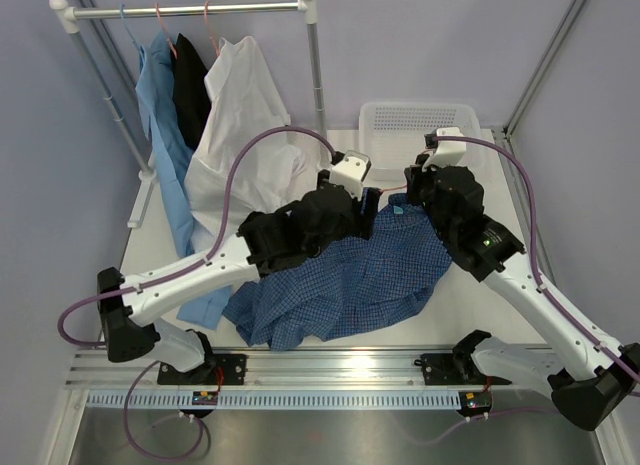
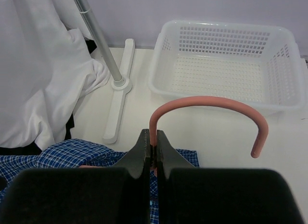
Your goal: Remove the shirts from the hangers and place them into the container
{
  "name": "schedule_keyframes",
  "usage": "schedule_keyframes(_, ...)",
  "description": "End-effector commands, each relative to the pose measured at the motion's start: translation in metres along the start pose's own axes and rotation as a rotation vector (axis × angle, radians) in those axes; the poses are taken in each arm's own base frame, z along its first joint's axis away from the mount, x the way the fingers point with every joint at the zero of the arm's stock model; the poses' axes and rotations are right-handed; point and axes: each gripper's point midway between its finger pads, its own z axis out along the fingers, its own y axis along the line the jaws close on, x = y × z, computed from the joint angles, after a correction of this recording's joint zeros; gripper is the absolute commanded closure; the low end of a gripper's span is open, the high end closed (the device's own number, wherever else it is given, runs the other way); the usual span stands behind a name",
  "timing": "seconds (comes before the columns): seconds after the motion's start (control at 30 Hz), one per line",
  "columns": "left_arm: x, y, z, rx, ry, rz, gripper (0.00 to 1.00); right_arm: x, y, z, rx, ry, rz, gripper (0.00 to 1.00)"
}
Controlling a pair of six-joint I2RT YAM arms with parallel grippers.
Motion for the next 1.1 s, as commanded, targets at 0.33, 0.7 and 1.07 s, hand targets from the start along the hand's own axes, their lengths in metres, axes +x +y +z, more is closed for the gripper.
schedule_keyframes(0.33, -0.007, 0.031, 0.044, -0.357, -0.067, 0.041, 0.41, -0.028, 0.001, -0.006, 0.018, -0.099, 0.05, 1.0)
schedule_keyframes(0.7, -0.004, 0.062, 0.024, -0.48, -0.092, 0.06, 1.0, -0.02, -0.015, -0.014, 0.082, -0.082, 0.033, 1.0)
schedule_keyframes(1.07, 0.013, 0.14, -0.024, -0.613, -0.078, -0.028, 1.0, -0.031, -0.035, -0.058, 0.088, -0.109, 0.086, 1.0)
